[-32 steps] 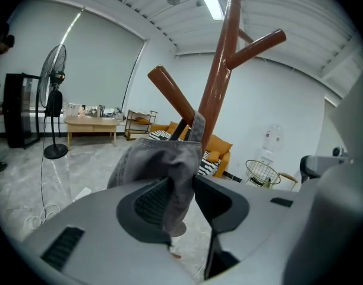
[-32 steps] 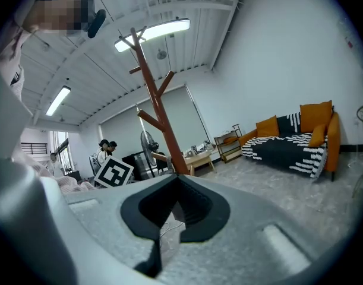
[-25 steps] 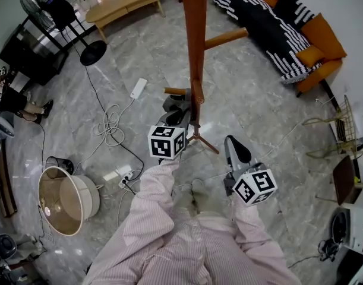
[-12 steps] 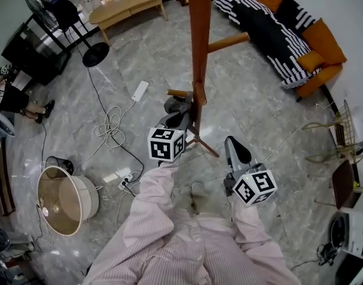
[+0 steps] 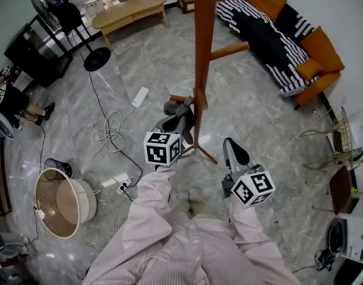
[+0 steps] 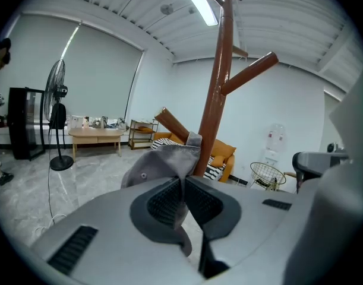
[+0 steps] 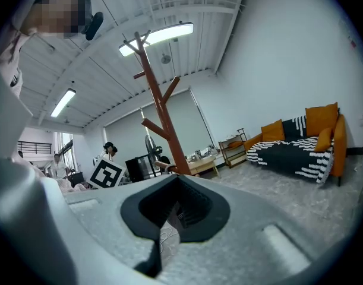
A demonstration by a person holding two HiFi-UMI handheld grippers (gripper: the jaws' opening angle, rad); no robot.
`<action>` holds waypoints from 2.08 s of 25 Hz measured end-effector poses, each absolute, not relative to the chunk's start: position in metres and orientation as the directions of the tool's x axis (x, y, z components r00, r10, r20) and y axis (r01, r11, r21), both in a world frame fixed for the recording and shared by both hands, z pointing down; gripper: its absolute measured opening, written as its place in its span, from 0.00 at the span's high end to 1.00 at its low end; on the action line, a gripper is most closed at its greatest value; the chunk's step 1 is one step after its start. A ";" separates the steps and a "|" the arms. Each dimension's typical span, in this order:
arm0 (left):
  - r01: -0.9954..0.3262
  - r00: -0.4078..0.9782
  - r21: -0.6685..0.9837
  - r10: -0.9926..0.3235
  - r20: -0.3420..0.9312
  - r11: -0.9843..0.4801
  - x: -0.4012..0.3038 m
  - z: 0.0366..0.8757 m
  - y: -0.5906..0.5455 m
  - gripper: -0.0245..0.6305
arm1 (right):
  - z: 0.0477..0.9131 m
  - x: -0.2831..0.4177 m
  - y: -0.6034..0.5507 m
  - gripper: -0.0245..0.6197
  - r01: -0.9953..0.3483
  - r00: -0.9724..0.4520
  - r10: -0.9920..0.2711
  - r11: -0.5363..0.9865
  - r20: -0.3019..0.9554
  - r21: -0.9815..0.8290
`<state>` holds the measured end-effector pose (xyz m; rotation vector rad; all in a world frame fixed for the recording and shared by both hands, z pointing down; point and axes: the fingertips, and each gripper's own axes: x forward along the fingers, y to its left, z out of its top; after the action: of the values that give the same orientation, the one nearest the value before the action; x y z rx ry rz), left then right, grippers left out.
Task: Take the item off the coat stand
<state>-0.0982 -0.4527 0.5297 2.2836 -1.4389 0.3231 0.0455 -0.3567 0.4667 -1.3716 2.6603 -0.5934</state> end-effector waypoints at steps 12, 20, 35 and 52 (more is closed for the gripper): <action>-0.911 0.408 0.224 -0.837 0.364 -0.347 -0.118 0.505 -0.452 0.94 | 0.452 0.035 -0.367 0.95 -0.745 -0.618 -0.784 0.558 0.062 -0.364; -0.924 0.370 0.234 -0.868 0.333 -0.304 -0.139 0.492 -0.445 0.94 | 0.445 0.024 -0.369 0.95 -0.726 -0.640 -0.767 0.584 0.046 -0.363; -0.942 0.298 0.247 -0.908 0.296 -0.228 -0.186 0.481 -0.417 0.94 | 0.433 0.007 -0.372 0.95 -0.703 -0.668 -0.744 0.623 0.019 -0.343; -0.930 0.330 0.241 -0.921 0.207 -0.279 -0.187 0.450 -0.365 0.94 | 0.417 0.009 -0.372 0.95 -0.709 -0.662 -0.749 0.633 -0.016 -0.312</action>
<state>-0.1870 -0.3654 0.4501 2.2839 -1.6531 0.0377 0.0094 -0.3721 0.4172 -1.2164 2.7065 -0.4236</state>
